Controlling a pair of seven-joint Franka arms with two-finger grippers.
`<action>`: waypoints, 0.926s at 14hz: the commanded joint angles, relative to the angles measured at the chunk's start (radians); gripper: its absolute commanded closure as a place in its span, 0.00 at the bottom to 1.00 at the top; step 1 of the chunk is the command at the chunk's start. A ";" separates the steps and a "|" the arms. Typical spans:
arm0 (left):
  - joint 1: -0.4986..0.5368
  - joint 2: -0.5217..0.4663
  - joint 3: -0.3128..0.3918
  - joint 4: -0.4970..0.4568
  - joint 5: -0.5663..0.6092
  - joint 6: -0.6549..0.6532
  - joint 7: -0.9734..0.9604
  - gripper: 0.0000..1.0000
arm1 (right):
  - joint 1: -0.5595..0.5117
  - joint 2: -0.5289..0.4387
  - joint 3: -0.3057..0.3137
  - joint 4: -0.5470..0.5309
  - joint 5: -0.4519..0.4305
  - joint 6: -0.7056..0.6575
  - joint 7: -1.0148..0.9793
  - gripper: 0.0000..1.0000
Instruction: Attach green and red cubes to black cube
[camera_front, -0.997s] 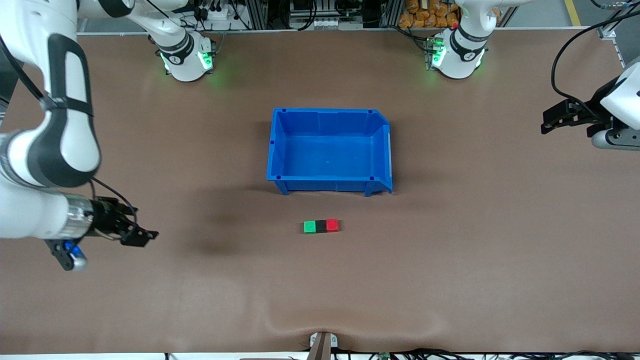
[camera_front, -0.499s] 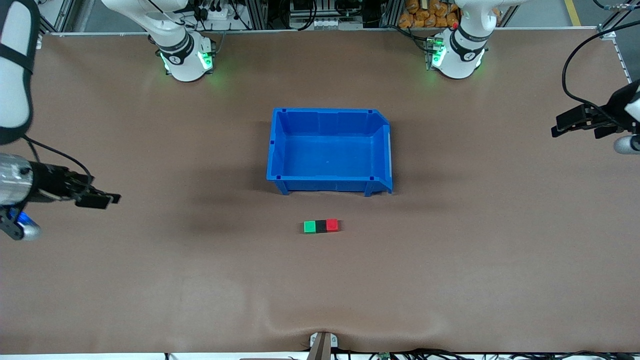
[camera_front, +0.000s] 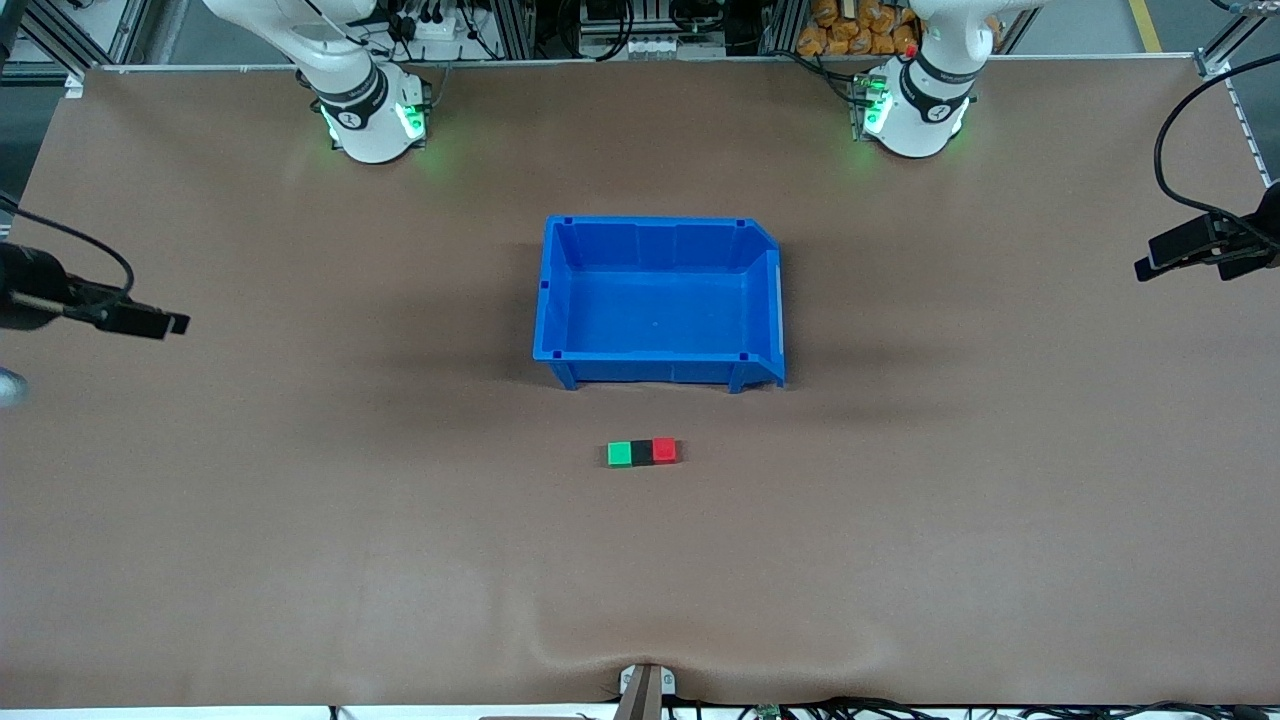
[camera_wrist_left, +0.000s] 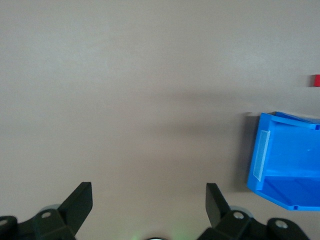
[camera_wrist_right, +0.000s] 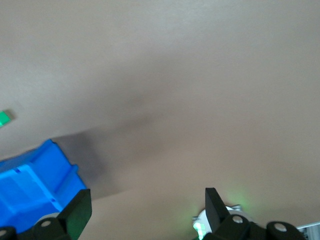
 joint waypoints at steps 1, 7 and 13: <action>0.003 -0.003 -0.005 0.008 0.024 0.001 0.002 0.00 | -0.028 -0.085 0.023 -0.072 -0.035 0.002 -0.104 0.00; 0.008 -0.018 0.007 0.011 0.020 -0.010 -0.012 0.00 | -0.021 -0.265 0.062 -0.250 -0.099 0.032 -0.135 0.00; 0.040 -0.023 0.007 0.031 0.023 -0.052 -0.012 0.00 | -0.018 -0.361 0.095 -0.357 -0.142 0.149 -0.260 0.00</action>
